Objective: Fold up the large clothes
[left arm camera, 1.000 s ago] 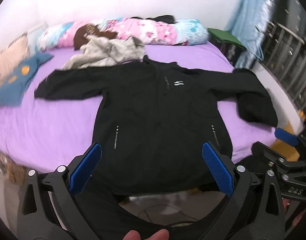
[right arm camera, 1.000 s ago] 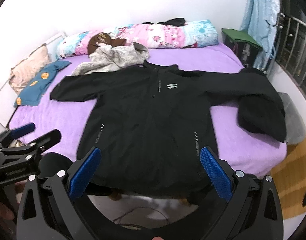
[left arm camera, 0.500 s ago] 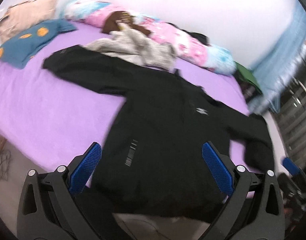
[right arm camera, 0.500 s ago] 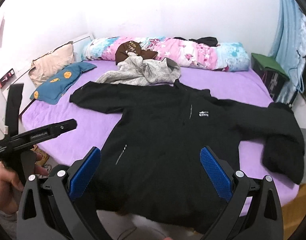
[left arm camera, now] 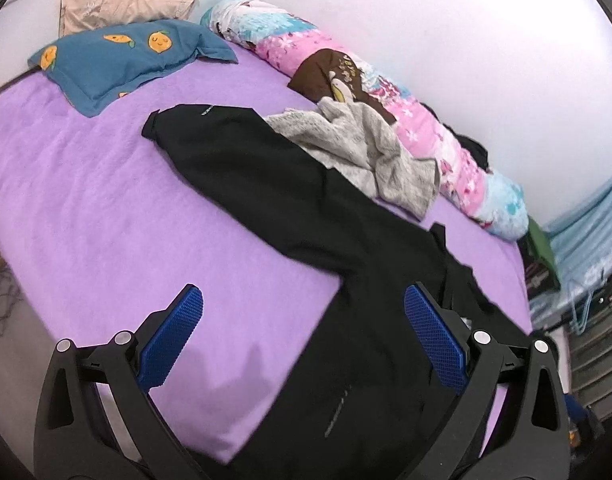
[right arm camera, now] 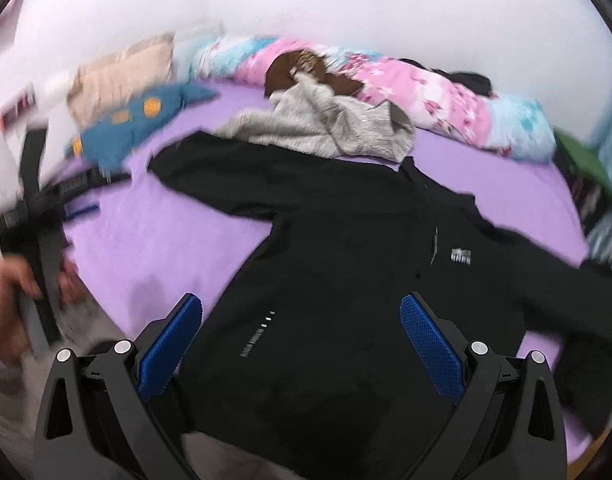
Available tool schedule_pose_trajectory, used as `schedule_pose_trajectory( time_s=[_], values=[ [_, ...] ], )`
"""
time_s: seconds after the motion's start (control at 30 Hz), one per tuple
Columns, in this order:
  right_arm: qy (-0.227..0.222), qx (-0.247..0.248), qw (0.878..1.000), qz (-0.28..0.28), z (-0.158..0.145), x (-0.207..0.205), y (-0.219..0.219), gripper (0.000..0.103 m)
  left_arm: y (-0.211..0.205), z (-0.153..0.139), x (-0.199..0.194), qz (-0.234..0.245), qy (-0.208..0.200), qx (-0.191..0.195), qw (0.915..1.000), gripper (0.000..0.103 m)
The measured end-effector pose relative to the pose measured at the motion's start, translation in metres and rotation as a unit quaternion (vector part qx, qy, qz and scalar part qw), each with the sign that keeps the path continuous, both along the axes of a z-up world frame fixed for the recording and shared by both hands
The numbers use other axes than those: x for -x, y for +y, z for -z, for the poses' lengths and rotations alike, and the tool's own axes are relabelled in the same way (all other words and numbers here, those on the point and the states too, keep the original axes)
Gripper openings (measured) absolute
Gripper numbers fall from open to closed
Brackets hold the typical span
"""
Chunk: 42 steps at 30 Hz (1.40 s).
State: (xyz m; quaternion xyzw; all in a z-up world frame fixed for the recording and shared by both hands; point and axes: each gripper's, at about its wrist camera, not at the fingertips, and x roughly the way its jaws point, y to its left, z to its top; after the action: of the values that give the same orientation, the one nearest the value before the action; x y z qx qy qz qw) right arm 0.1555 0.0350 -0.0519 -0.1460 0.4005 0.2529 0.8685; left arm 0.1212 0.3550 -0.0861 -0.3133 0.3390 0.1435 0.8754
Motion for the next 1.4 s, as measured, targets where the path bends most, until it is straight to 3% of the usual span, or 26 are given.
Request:
schedule_pose_trajectory(
  time_s=[0.13, 0.27, 0.53, 0.6, 0.7, 0.83, 0.93, 1.07, 1.17, 1.27, 1.4],
  values=[
    [-0.013, 0.016, 1.000, -0.019, 0.012, -0.016, 0.040, 0.098, 0.038, 0.020, -0.019, -0.013, -0.011, 0.028, 0.9995, 0.097],
    [0.004, 0.007, 0.999, -0.034, 0.017, -0.031, 0.076, 0.098, 0.068, 0.037, -0.035, -0.029, -0.009, 0.045, 0.9985, 0.097],
    [-0.036, 0.039, 0.994, -0.094, 0.031, -0.061, 0.147, 0.098, 0.123, 0.078, -0.054, -0.039, -0.019, 0.061, 0.9972, 0.097],
    [-0.036, 0.049, 0.992, -0.108, 0.042, -0.074, 0.165, 0.098, 0.137, 0.090, -0.058, -0.049, -0.022, 0.071, 0.9960, 0.097],
    [0.005, 0.037, 0.989, -0.145, 0.061, -0.091, 0.187, 0.097, 0.159, 0.105, -0.062, -0.074, -0.047, 0.088, 0.9923, 0.097],
    [-0.009, 0.077, 0.986, -0.149, 0.095, -0.112, 0.219, 0.097, 0.184, 0.120, -0.077, -0.077, -0.055, 0.110, 0.9894, 0.097],
    [-0.016, 0.088, 0.984, -0.153, 0.108, -0.119, 0.234, 0.097, 0.196, 0.126, -0.090, -0.094, -0.032, 0.070, 0.9926, 0.097],
    [-0.019, 0.079, 0.983, -0.165, 0.119, -0.123, 0.250, 0.097, 0.213, 0.137, -0.105, -0.092, -0.029, 0.064, 0.9933, 0.097],
    [-0.019, 0.082, 0.981, -0.173, 0.126, -0.126, 0.259, 0.097, 0.229, 0.149, -0.111, -0.098, -0.041, 0.102, 0.9890, 0.097],
    [-0.028, 0.101, 0.978, -0.179, 0.136, -0.130, 0.269, 0.097, 0.240, 0.161, -0.119, -0.102, -0.030, 0.109, 0.9883, 0.097],
    [-0.014, 0.091, 0.980, -0.175, 0.145, -0.140, 0.274, 0.097, 0.257, 0.182, -0.129, -0.105, -0.029, 0.148, 0.9830, 0.097]
  ],
)
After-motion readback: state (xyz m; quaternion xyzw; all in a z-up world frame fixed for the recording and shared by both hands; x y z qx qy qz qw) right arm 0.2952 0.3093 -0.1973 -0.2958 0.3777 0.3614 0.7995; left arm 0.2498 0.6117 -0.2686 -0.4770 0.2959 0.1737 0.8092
